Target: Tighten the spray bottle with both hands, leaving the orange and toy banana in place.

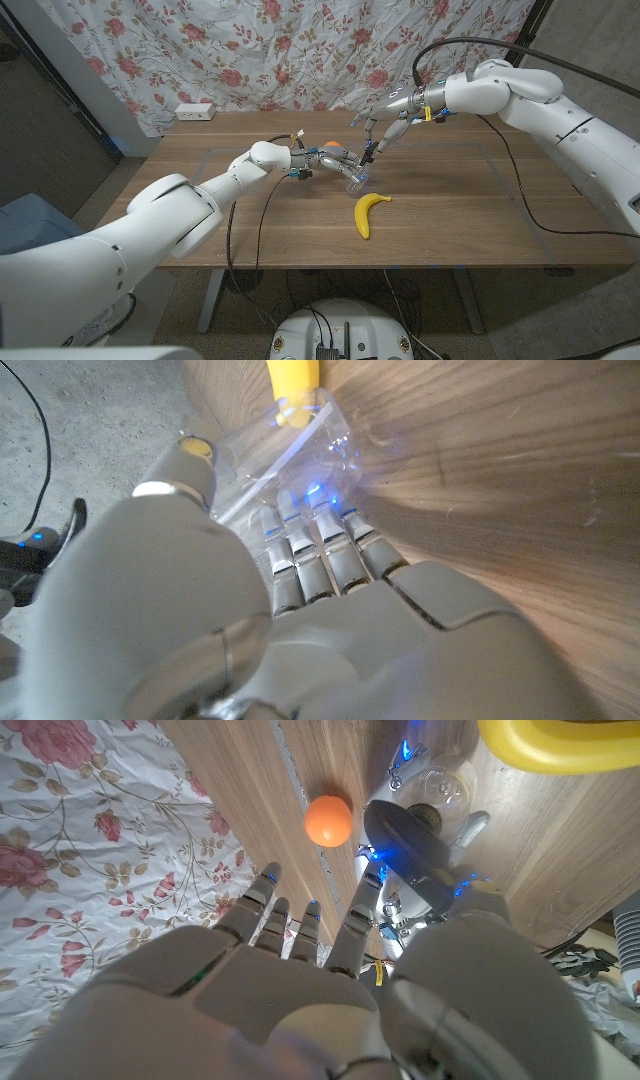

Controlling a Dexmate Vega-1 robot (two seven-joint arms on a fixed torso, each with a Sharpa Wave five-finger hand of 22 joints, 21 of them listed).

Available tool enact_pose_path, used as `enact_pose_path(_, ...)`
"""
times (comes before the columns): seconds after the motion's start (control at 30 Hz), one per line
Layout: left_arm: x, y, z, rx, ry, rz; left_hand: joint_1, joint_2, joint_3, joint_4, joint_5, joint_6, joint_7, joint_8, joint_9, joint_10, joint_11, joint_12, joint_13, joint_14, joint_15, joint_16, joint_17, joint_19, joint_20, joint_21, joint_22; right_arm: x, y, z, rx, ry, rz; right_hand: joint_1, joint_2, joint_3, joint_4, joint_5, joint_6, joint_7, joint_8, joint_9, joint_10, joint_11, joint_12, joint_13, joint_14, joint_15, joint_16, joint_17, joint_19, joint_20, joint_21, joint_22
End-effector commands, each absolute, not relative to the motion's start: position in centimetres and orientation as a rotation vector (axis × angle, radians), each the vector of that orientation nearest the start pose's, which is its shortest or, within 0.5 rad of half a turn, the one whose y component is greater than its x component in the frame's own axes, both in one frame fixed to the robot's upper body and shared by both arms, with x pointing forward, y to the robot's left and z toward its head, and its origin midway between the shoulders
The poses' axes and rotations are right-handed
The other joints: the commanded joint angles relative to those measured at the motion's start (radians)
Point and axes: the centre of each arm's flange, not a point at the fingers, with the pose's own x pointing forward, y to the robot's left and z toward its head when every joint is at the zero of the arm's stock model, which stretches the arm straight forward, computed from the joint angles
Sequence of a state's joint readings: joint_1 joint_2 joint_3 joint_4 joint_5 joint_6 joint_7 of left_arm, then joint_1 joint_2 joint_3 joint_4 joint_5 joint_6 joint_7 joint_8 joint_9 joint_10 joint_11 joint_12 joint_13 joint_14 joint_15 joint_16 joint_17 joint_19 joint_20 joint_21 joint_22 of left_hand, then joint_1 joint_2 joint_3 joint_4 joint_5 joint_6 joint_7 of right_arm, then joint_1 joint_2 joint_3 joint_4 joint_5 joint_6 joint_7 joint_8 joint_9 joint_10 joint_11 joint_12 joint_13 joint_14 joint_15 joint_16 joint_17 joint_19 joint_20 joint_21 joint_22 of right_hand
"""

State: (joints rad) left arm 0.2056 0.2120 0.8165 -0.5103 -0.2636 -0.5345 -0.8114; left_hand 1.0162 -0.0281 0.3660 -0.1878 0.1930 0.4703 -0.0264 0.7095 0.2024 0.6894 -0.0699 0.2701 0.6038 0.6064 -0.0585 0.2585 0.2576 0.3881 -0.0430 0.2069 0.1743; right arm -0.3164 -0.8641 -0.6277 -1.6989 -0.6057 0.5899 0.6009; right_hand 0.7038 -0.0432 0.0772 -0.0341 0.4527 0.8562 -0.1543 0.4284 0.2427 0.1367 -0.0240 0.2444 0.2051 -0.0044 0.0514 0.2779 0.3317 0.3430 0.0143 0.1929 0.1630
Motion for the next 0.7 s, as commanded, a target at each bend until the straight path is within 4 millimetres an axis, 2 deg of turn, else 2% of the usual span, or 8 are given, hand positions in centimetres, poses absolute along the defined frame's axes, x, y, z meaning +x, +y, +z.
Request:
enact_pose_path(0.03, 69.98, 9.93, 2.21, 0.792, -0.450, -1.011, -0.041, 0.148, 0.020, 0.016, 0.010, 0.188, -0.031, 0.160, 0.004, 0.115, -0.102, 0.003, 0.006, 0.009, -0.134, -0.001, 0.003, 0.005, -0.035, -0.001, 0.004, 53.29, -16.99, 15.33, -2.034, -0.877, 0.492, -0.016, 0.006, -0.005, 0.004, -0.005, 0.024, 0.002, 0.009, -0.002, 0.027, -0.002, 0.006, -0.001, 0.018, -0.001, 0.009, 0.002, 0.017, -0.004, 0.007, 0.003)
enact_pose_path(0.17, 70.09, 9.89, 2.22, 0.791, -0.446, -1.005, -0.040, 0.148, 0.021, 0.016, 0.010, 0.188, -0.030, 0.160, 0.004, 0.116, -0.104, 0.002, 0.006, 0.008, -0.133, -0.001, 0.004, 0.005, -0.035, -0.001, 0.004, 53.36, -16.89, 15.14, -2.023, -0.862, 0.462, -0.031, 0.012, -0.010, 0.012, -0.009, 0.048, 0.012, 0.018, -0.004, 0.050, 0.000, 0.009, -0.001, 0.035, -0.005, 0.015, 0.003, 0.028, -0.005, 0.007, 0.004)
enact_pose_path(0.43, 70.30, 9.91, 2.41, 0.793, -0.442, -0.988, -0.040, 0.149, 0.022, 0.016, 0.010, 0.188, -0.031, 0.159, 0.004, 0.115, -0.105, 0.002, 0.006, 0.008, -0.132, -0.002, 0.003, 0.005, -0.035, -0.001, 0.004, 53.50, -16.74, 14.90, -2.011, -0.842, 0.420, -0.057, 0.020, -0.019, 0.025, -0.015, 0.084, 0.011, 0.029, -0.008, 0.081, -0.001, 0.012, -0.002, 0.058, -0.019, 0.023, 0.004, 0.052, -0.008, 0.009, 0.004)
enact_pose_path(0.7, 70.41, 9.89, 2.43, 0.789, -0.437, -0.982, -0.041, 0.149, 0.022, 0.016, 0.010, 0.186, -0.031, 0.159, 0.004, 0.115, -0.106, 0.002, 0.007, 0.009, -0.131, -0.002, 0.004, 0.006, -0.035, -0.001, 0.004, 53.56, -16.69, 14.82, -1.989, -0.819, 0.364, -0.104, 0.049, -0.027, 0.057, -0.026, 0.108, 0.017, 0.034, -0.012, 0.111, -0.005, 0.013, -0.002, 0.083, -0.028, 0.031, 0.006, 0.065, -0.010, 0.008, 0.004)
